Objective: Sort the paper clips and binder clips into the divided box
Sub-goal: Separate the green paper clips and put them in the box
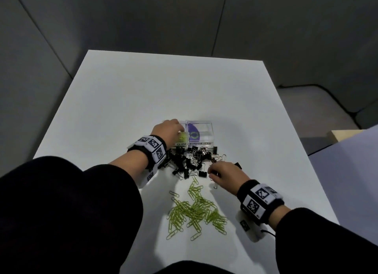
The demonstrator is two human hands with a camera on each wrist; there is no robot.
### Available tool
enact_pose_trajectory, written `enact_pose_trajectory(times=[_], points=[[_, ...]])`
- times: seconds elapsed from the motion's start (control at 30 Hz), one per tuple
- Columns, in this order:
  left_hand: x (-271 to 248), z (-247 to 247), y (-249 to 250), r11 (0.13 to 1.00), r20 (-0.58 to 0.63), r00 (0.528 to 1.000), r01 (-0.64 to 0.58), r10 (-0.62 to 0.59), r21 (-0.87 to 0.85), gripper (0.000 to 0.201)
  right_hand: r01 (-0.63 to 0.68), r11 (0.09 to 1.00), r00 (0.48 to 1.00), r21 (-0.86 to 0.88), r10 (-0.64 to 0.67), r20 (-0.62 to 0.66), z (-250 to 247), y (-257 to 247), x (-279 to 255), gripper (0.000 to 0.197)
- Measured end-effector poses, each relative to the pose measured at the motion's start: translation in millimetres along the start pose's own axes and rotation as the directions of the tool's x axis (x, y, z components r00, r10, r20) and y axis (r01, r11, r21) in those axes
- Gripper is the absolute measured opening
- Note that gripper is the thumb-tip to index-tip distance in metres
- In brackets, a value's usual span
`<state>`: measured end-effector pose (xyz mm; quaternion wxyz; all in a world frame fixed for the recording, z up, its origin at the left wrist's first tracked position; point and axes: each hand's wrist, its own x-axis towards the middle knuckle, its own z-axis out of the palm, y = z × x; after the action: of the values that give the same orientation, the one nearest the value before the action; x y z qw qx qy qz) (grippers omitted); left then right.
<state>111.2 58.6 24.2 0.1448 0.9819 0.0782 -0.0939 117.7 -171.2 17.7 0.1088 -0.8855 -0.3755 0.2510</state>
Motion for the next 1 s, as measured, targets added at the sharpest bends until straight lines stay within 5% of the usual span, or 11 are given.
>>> enact_pose_trajectory(times=[0.13,0.27,0.53,0.8,1.0], points=[[-47,12,21,0.992,-0.001,0.993,-0.121,0.122,-0.039,0.027,0.015,0.998,0.991,-0.062,-0.007,0.133,23,8,-22,0.036],[-93,49,32,0.967,0.138,0.960,-0.253,0.245,0.036,0.030,0.166,0.974,0.985,-0.153,-0.156,0.077,44,1,-33,0.042],[-138,94,39,0.981,0.280,0.953,-0.152,0.114,0.119,0.050,0.260,0.897,0.949,-0.358,-0.169,0.265,59,-21,-28,0.061],[-169,104,39,0.965,0.367,0.915,-0.227,0.165,0.132,0.078,0.303,0.934,0.949,-0.187,-0.278,0.149,61,-9,-44,0.064],[-187,104,28,0.976,0.299,0.943,-0.184,0.143,0.113,0.086,0.132,0.941,0.974,-0.313,-0.064,0.218,52,11,-54,0.109]])
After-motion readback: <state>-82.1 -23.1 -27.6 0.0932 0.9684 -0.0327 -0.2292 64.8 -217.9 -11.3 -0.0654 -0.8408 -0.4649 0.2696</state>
